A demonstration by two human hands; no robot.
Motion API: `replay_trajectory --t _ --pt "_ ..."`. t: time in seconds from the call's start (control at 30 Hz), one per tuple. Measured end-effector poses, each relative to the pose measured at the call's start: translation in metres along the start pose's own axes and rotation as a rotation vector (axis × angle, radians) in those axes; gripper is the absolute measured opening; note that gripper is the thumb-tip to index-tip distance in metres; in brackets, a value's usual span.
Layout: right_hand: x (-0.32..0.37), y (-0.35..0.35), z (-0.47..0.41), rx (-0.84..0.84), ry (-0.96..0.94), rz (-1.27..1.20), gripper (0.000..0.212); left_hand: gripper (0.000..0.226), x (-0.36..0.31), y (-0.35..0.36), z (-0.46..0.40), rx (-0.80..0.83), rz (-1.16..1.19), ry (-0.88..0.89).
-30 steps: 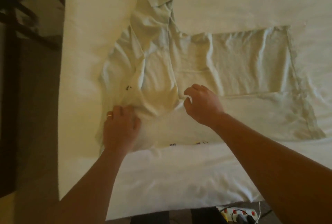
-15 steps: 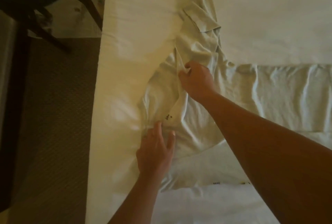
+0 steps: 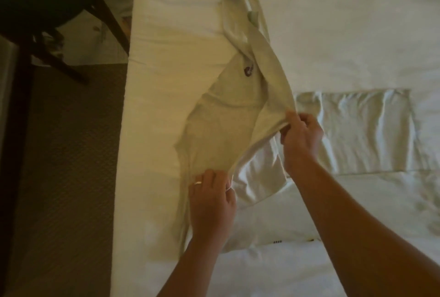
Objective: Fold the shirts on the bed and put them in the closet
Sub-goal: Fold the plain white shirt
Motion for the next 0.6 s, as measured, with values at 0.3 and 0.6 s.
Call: replay_trajectory --t 0.3,0.6 --pt "-0.088 -0.118 -0.017 0.031 0.196 0.586 0.021 0.026 -0.021 0.027 0.038 0.122 -0.299 0.374" --pt "-0.035 -0.057 -0.059 0.314 -0.941 0.921 0.041 0.036 -0.050 0.045 0.020 0.239 -0.352 0.319"
Point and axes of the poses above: each hand's wrist, its own z-axis away from the middle knuckle, its own y-axis out of the palm, x = y × z, the point moved 2 cm from there along -z, towards the middle knuckle, and after that the axes turned 6 degrees about -x, right-handed, at the moved point
